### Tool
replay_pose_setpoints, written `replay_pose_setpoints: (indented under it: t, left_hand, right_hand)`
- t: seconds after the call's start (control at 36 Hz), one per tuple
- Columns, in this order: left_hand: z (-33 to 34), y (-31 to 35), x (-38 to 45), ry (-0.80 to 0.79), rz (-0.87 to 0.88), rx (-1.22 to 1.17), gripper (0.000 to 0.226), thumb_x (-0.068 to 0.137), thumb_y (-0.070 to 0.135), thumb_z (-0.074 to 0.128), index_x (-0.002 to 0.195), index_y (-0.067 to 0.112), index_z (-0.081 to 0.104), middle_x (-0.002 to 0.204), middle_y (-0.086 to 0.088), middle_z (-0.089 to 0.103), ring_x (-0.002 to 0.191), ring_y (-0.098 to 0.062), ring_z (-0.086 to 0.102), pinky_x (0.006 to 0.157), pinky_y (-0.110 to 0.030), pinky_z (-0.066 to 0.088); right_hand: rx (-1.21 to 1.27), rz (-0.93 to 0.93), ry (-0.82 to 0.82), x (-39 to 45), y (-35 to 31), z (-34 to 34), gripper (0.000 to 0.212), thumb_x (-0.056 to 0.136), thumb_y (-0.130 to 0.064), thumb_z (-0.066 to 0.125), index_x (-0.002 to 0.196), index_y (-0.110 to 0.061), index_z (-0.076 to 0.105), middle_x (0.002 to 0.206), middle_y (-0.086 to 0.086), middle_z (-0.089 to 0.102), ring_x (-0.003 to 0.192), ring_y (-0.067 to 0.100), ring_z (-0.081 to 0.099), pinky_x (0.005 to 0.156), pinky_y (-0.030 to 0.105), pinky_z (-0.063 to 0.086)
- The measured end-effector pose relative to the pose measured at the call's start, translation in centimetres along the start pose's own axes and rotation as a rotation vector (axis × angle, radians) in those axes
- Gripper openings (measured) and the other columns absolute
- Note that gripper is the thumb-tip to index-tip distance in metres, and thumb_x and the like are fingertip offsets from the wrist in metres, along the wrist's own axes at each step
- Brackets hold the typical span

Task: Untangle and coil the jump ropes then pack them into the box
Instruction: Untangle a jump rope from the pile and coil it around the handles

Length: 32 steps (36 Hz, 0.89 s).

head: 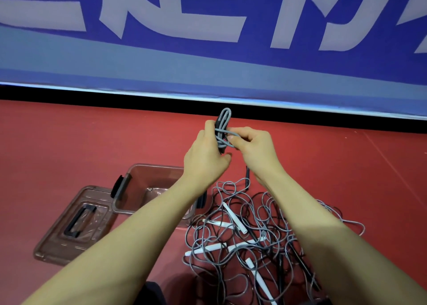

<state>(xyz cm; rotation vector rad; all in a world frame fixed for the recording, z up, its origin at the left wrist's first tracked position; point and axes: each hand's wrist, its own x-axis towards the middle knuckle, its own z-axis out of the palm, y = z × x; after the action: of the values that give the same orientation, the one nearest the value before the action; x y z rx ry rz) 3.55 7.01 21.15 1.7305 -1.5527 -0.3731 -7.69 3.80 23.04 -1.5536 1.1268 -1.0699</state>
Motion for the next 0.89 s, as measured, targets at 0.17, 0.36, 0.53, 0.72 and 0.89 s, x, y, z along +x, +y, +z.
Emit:
replay_pose_setpoints:
  t: [0.17, 0.36, 0.53, 0.72, 0.89]
  left_hand:
    - [-0.7, -0.1, 0.2, -0.078, -0.048, 0.008, 0.041, 0.069, 0.013, 0.065, 0.099, 0.019, 0.038, 0.079, 0.001, 0.062, 0.076, -0.030, 0.056, 0.056, -0.032, 0.042]
    - [-0.9, -0.5, 0.6, -0.119, -0.095, -0.021, 0.035, 0.067, 0.015, 0.063, 0.078, 0.023, 0.031, 0.068, 0.003, 0.056, 0.068, -0.031, 0.050, 0.056, -0.033, 0.040]
    - [-1.3, -0.6, 0.7, -0.156, -0.134, -0.064, 0.032, 0.054, 0.022, 0.058, 0.074, 0.022, 0.033, 0.071, -0.001, 0.060, 0.071, -0.033, 0.055, 0.063, -0.042, 0.050]
    - [-1.2, -0.5, 0.8, -0.217, -0.097, 0.003, 0.036, 0.063, 0.010, 0.065, 0.072, 0.022, 0.032, 0.070, 0.000, 0.058, 0.064, -0.027, 0.047, 0.060, -0.038, 0.048]
    - [-2.0, -1.2, 0.9, -0.322, -0.037, 0.048, 0.036, 0.064, 0.009, 0.065, 0.074, 0.021, 0.032, 0.067, -0.004, 0.055, 0.060, -0.028, 0.043, 0.057, -0.043, 0.046]
  right_hand:
    - [-0.114, -0.069, -0.066, -0.1, 0.2, -0.3, 0.018, 0.089, -0.003, 0.059, 0.102, -0.003, 0.072, 0.091, 0.005, 0.067, 0.083, 0.008, 0.059, 0.079, 0.021, 0.045]
    - [-0.033, -0.055, -0.044, -0.2, 0.9, -0.2, 0.008, 0.088, -0.008, 0.064, 0.090, -0.008, 0.072, 0.072, -0.009, 0.066, 0.058, -0.009, 0.055, 0.061, 0.009, 0.041]
    - [0.008, -0.031, 0.011, -0.1, 1.0, 0.1, 0.004, 0.085, -0.009, 0.068, 0.081, -0.008, 0.067, 0.067, -0.001, 0.064, 0.052, -0.003, 0.055, 0.054, 0.011, 0.042]
    - [-0.069, -0.156, 0.149, 0.3, 0.9, 0.0, 0.024, 0.077, -0.005, 0.074, 0.086, -0.016, 0.054, 0.086, -0.002, 0.057, 0.067, 0.000, 0.048, 0.066, 0.012, 0.040]
    - [-0.318, -0.230, -0.031, 0.6, 1.3, -1.0, 0.036, 0.083, -0.010, 0.068, 0.117, -0.022, 0.061, 0.117, -0.007, 0.053, 0.112, 0.016, 0.047, 0.098, 0.031, 0.037]
